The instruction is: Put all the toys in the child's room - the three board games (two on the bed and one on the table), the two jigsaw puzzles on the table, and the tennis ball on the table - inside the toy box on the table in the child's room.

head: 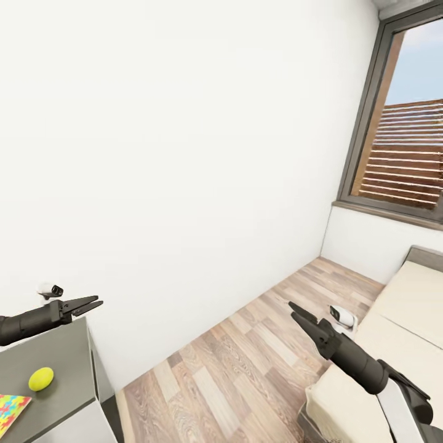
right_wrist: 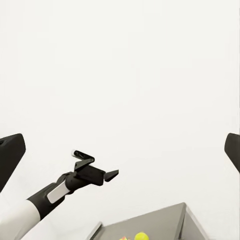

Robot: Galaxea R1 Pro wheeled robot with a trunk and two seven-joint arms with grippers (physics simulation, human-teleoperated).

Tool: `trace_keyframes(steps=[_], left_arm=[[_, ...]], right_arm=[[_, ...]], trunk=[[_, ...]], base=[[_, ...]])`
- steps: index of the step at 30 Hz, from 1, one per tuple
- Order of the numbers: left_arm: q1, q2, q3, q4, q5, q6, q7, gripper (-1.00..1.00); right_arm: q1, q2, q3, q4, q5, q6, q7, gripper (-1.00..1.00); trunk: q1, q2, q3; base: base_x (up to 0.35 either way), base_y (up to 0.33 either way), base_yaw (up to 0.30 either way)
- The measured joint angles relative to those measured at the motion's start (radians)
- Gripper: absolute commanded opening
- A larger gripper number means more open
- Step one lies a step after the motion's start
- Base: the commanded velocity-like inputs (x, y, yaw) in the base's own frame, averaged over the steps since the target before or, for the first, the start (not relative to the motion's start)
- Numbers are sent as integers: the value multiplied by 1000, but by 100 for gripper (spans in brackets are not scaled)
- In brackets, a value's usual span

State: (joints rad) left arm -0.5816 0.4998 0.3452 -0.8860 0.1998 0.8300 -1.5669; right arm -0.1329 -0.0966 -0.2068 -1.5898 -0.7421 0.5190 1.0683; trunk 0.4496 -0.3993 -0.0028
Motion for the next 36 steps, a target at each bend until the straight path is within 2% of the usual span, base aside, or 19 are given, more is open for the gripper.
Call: trace_keyframes(steps=[36], left_arm=[[0, -3, -2, 0, 0, 0, 0, 100]], right_arm=[[0, 0, -10, 12, -1, 0, 0, 100]], trunk=[[0, 0, 17]], base=[[0, 0, -281]])
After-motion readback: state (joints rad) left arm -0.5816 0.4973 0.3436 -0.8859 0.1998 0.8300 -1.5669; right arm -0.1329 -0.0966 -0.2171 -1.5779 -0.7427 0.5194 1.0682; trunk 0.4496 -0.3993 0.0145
